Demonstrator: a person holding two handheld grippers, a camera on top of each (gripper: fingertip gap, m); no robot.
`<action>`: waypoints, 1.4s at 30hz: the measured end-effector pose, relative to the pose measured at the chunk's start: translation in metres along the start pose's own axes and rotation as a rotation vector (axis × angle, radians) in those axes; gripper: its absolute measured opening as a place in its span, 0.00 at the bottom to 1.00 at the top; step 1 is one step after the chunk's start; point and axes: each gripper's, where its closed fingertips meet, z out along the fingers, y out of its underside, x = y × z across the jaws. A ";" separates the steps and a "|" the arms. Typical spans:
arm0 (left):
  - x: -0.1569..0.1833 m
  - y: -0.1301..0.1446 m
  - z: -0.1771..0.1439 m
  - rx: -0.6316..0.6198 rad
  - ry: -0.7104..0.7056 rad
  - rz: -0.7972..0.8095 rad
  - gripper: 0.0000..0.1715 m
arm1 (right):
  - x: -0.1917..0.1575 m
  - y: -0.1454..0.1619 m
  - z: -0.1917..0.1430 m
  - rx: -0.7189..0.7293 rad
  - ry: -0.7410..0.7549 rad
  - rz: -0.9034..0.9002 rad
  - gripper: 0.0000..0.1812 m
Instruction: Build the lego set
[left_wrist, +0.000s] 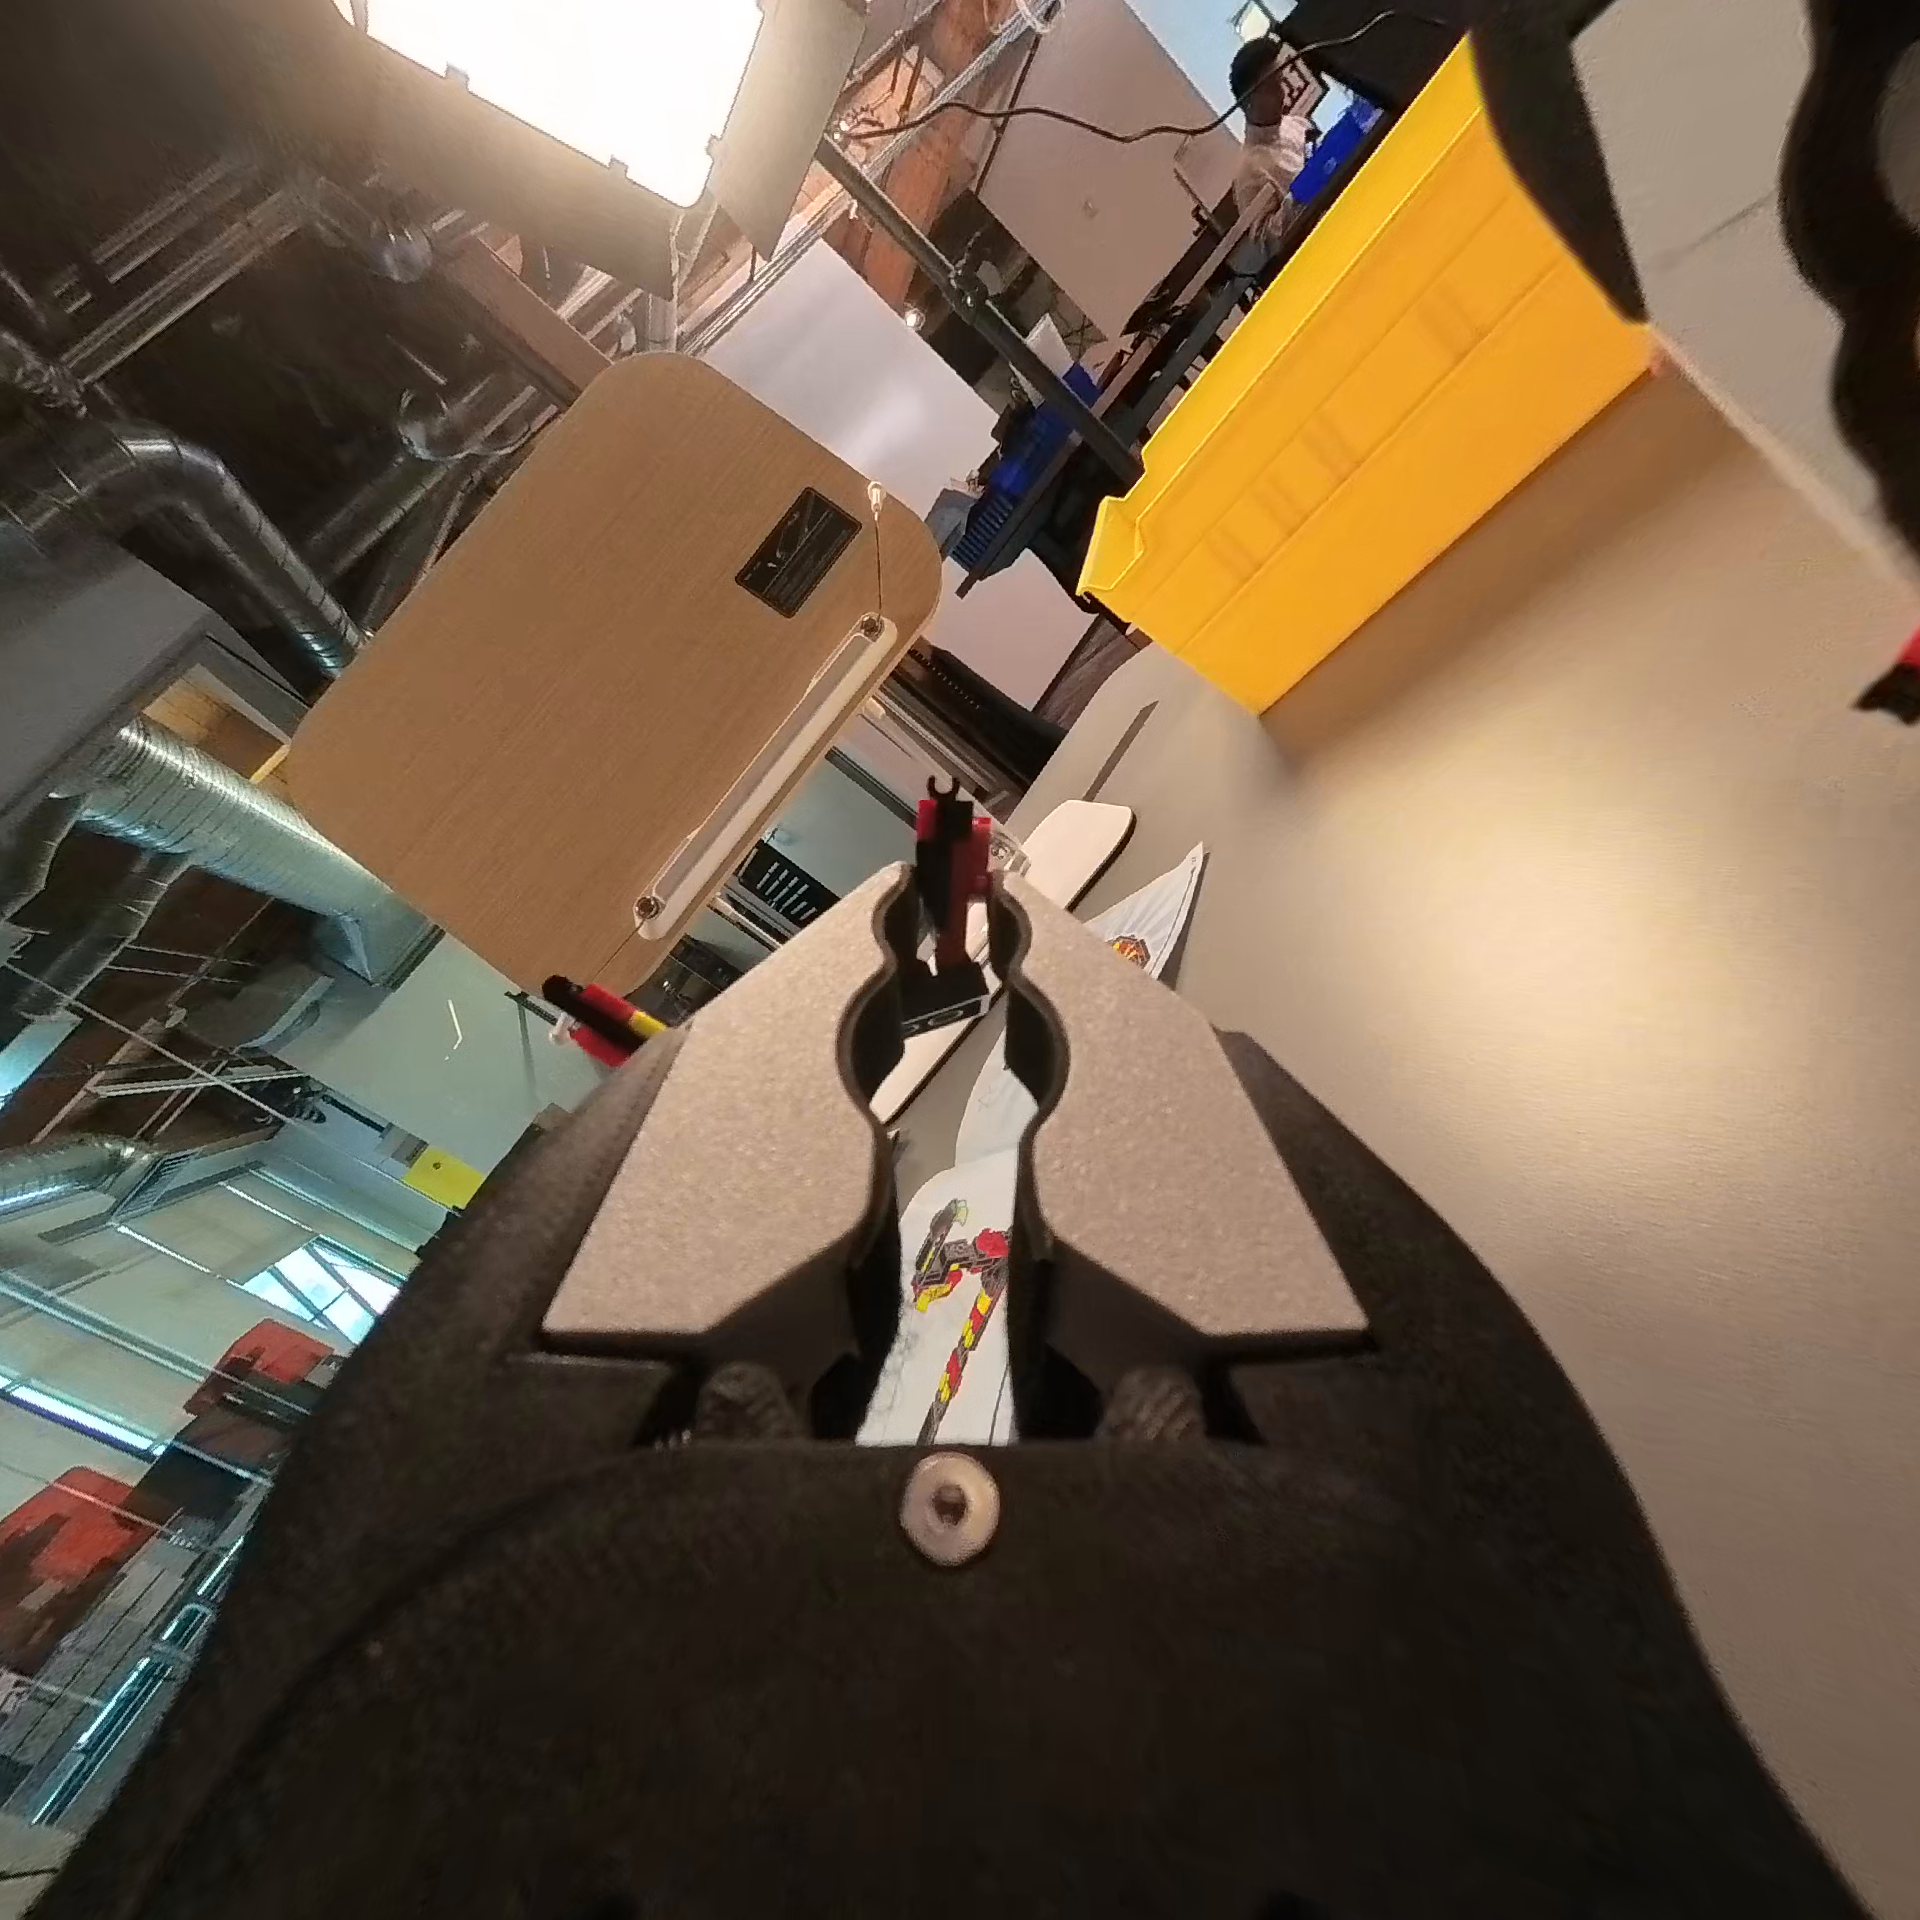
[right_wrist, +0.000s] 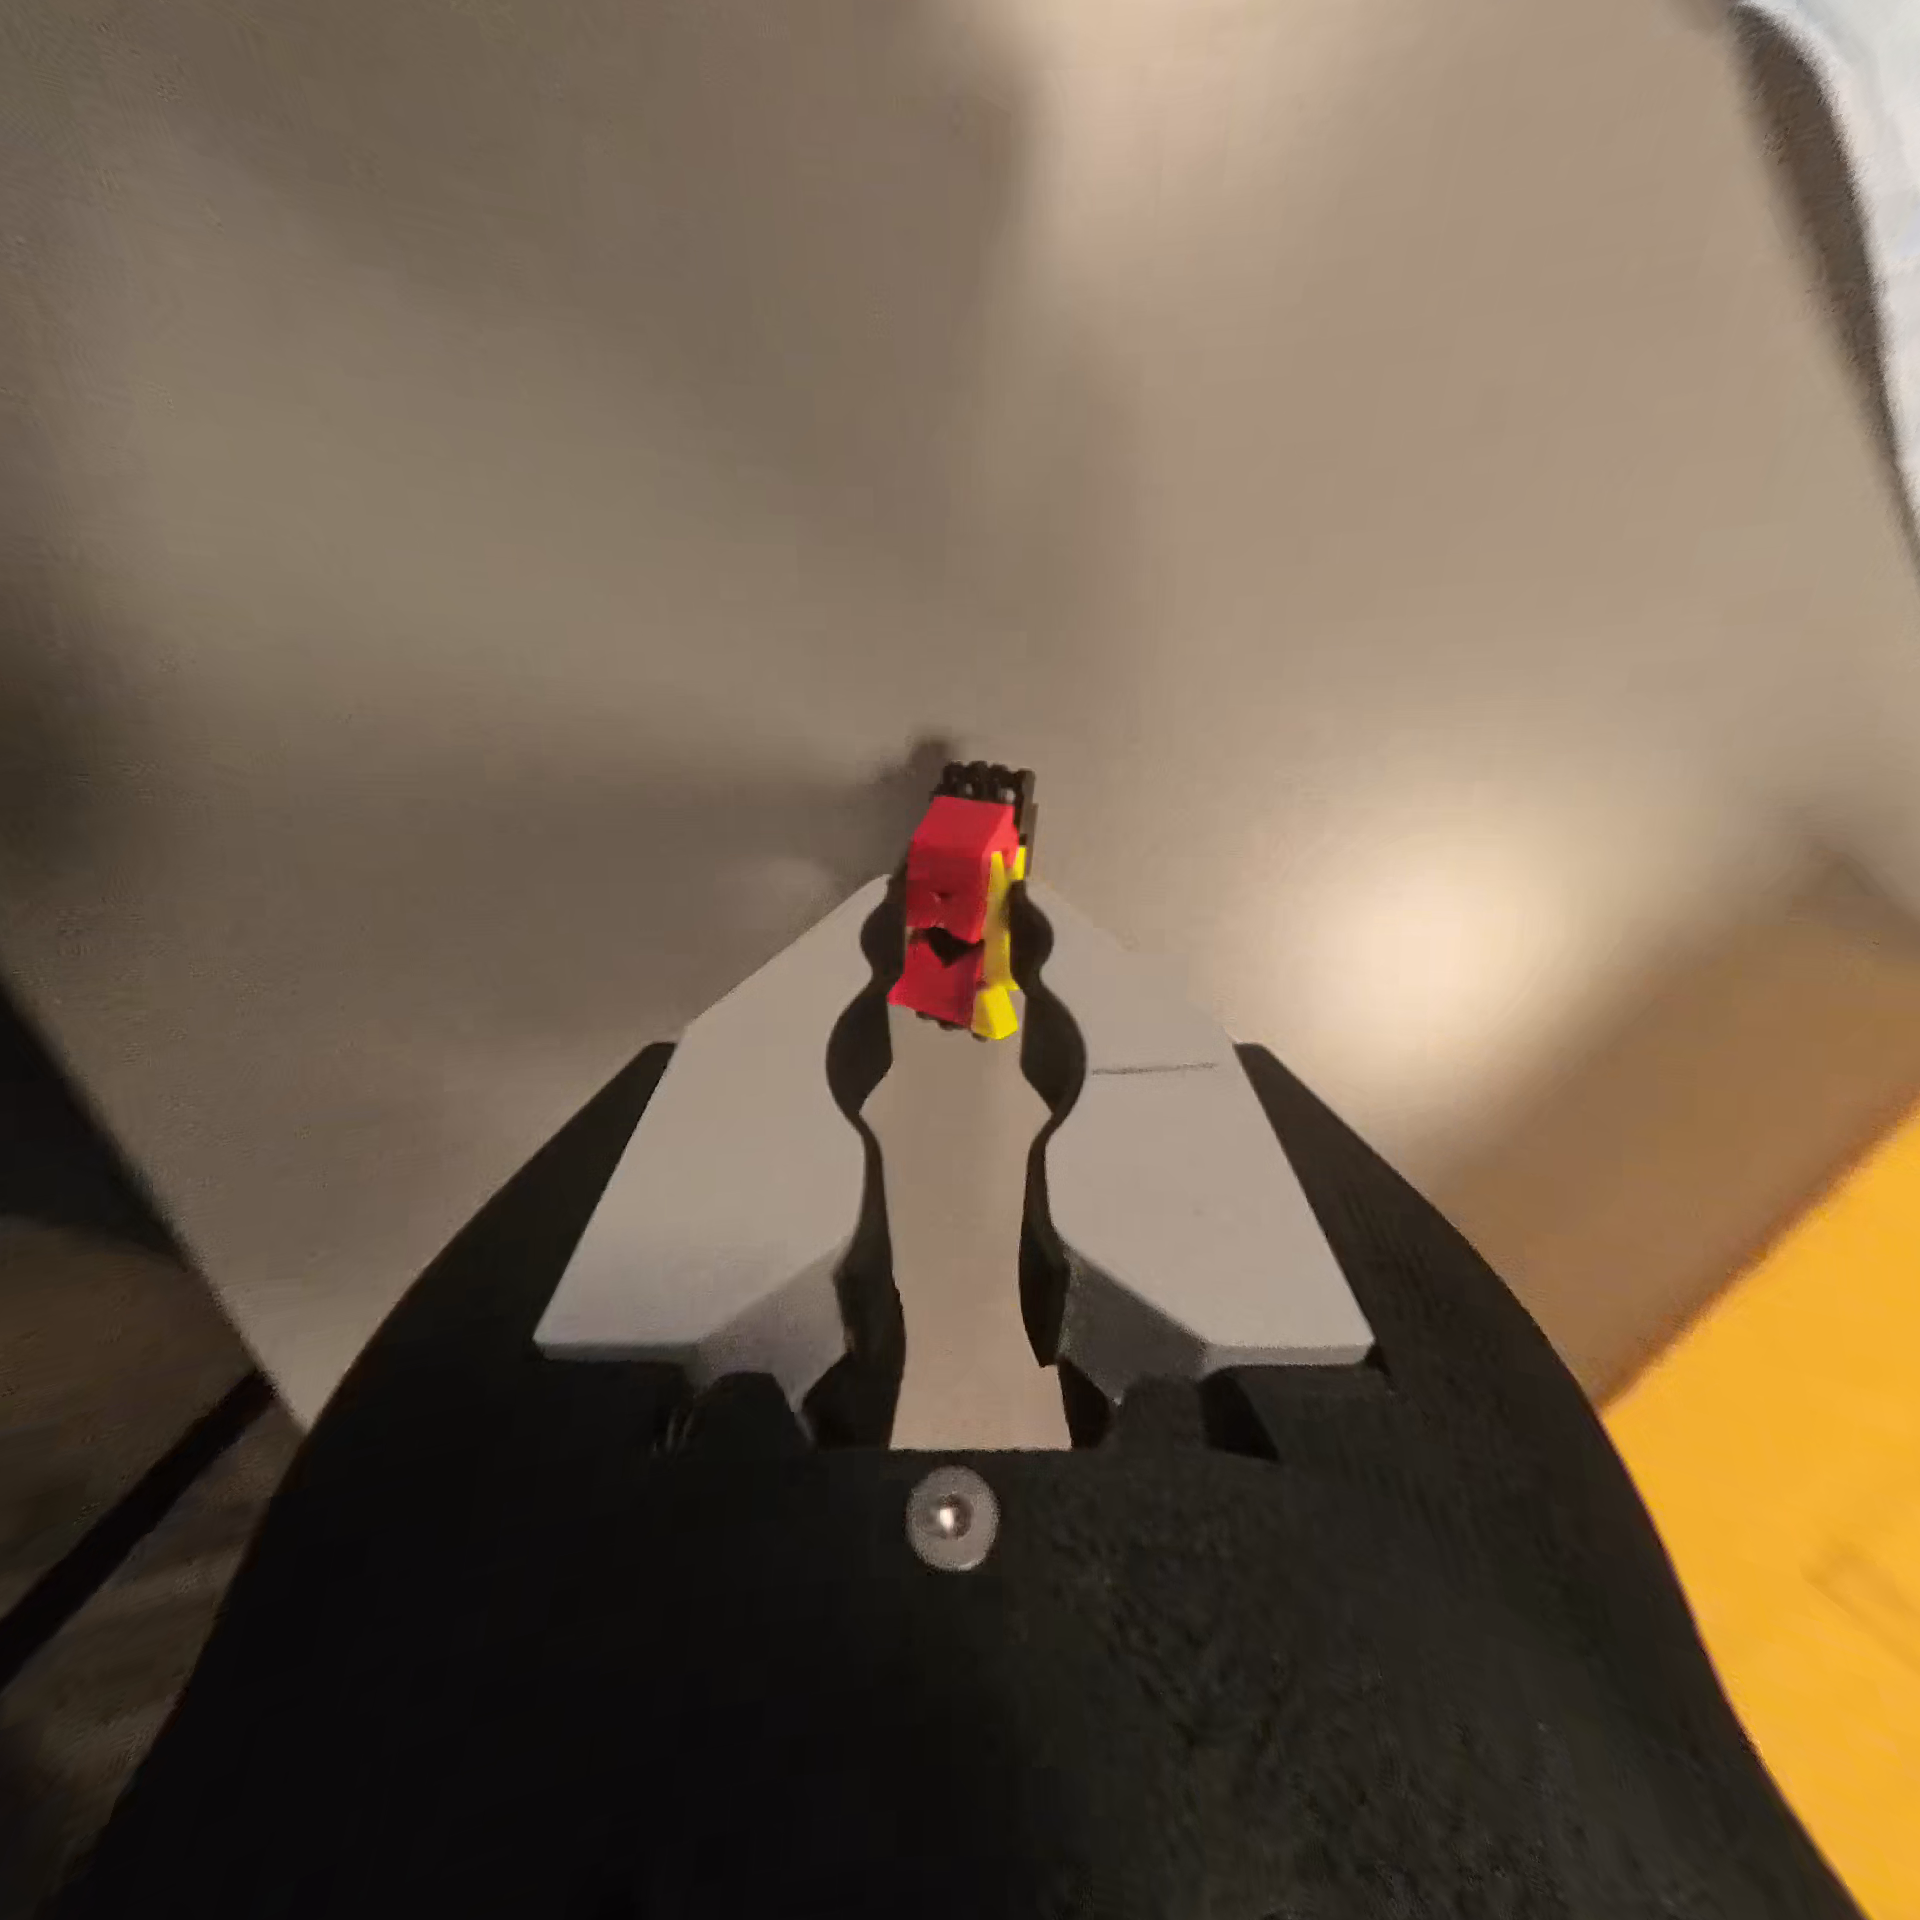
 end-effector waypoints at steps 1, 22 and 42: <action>0.000 0.000 0.000 0.000 0.002 0.001 0.07 | -0.001 0.001 0.000 -0.006 -0.047 0.012 0.10; 0.096 -0.020 -0.028 0.166 0.557 0.215 0.07 | -0.007 -0.001 -0.014 -0.032 -0.210 0.159 0.13; 0.105 -0.021 -0.092 -0.035 0.759 0.336 0.31 | -0.086 -0.022 -0.069 0.053 -0.394 0.343 0.13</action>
